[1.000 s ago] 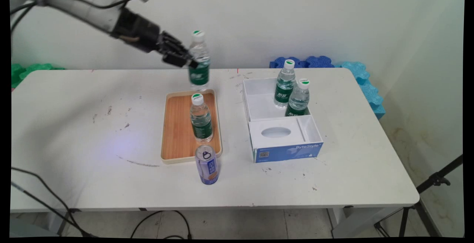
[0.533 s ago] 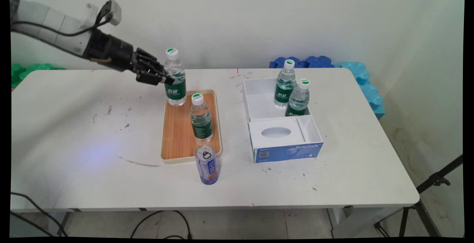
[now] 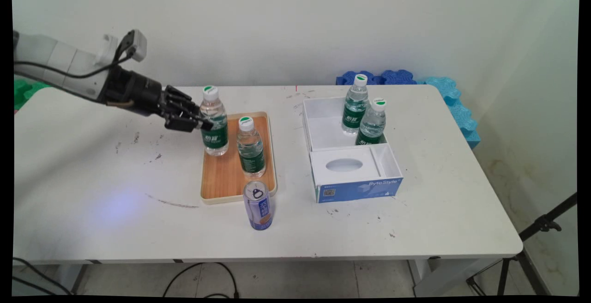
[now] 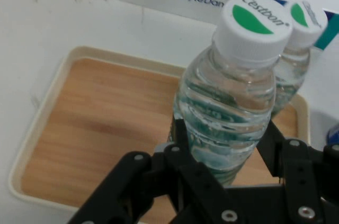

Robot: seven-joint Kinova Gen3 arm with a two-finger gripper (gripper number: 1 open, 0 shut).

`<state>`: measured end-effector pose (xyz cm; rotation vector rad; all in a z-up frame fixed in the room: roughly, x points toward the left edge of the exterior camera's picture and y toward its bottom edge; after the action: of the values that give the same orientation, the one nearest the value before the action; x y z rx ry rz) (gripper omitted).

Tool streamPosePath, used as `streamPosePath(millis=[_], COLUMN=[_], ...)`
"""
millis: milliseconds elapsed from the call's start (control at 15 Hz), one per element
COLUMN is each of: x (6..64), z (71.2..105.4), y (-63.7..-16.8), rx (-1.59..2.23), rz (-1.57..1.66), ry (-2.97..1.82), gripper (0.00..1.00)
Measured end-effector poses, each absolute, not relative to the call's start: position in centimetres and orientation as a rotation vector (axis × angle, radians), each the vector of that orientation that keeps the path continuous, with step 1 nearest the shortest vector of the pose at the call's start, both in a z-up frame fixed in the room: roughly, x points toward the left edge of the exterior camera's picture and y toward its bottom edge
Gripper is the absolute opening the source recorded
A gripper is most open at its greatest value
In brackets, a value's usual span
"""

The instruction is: Place the picked object on the tray

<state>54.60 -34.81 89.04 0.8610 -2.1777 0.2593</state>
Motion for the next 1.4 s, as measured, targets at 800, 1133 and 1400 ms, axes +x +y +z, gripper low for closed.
streamPosePath(millis=[800,1133,1400], x=[52.7,52.3,52.0], z=[84.4,83.2,82.5], y=[-33.1,-32.9,-32.7], rx=[0.917,0.928,0.926], rz=[0.201,0.189,0.182], ry=[-2.14,-2.132,-2.134], gripper=[0.0,0.0,1.0])
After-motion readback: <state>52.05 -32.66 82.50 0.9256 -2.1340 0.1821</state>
